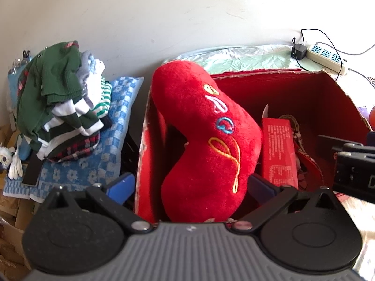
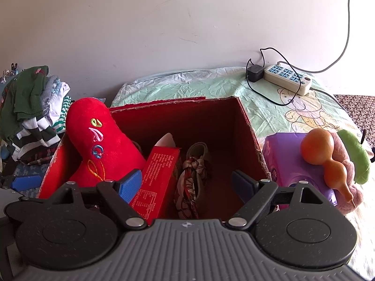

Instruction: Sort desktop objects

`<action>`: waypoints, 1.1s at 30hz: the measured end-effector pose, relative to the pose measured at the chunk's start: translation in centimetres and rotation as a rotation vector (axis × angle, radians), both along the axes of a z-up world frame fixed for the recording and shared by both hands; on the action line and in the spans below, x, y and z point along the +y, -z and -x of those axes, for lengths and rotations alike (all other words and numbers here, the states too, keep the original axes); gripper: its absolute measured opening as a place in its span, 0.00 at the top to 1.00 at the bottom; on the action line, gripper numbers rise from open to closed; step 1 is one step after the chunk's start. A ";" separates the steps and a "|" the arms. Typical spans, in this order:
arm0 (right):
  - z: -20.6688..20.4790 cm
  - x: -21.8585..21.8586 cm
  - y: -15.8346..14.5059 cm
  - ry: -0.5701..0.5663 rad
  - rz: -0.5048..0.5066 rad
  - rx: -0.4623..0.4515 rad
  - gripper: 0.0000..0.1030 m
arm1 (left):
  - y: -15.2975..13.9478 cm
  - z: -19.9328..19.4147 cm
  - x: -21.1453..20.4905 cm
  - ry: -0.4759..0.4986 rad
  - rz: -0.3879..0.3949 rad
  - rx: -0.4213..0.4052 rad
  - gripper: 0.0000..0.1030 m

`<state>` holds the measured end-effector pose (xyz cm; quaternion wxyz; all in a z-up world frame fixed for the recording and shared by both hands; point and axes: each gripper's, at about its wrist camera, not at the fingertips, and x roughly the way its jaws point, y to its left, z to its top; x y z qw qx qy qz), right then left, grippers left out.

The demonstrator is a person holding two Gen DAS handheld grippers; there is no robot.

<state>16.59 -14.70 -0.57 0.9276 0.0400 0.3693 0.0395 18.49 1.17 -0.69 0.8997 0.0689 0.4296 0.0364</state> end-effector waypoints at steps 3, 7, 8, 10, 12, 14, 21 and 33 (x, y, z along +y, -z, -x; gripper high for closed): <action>0.1 0.0 0.0 -0.001 -0.002 0.005 0.17 | 0.0 0.1 0.0 -0.004 0.003 0.003 0.00; 0.3 0.0 -0.1 -0.005 0.001 0.004 0.17 | 0.0 0.2 0.3 -0.015 0.015 0.007 0.01; 0.3 0.0 -0.1 -0.005 0.001 0.003 0.17 | 0.0 0.2 0.3 -0.017 0.017 0.007 0.01; 0.4 0.1 -0.1 -0.007 0.001 0.003 0.17 | -0.1 0.4 0.3 -0.018 0.016 0.004 0.01; 0.5 0.1 -0.2 -0.007 0.000 0.002 0.17 | -0.2 0.6 0.2 -0.017 0.013 0.000 0.01; 0.6 0.2 -0.2 -0.007 0.001 0.001 0.17 | -0.2 0.7 0.2 -0.016 0.013 -0.001 0.00; 0.8 0.3 -0.3 -0.007 0.004 -0.004 0.17 | -0.4 1.1 0.2 -0.018 0.015 -0.005 0.00; 1.1 0.3 -0.3 -0.009 0.002 -0.006 0.17 | -0.4 1.5 0.2 -0.025 0.014 -0.005 0.00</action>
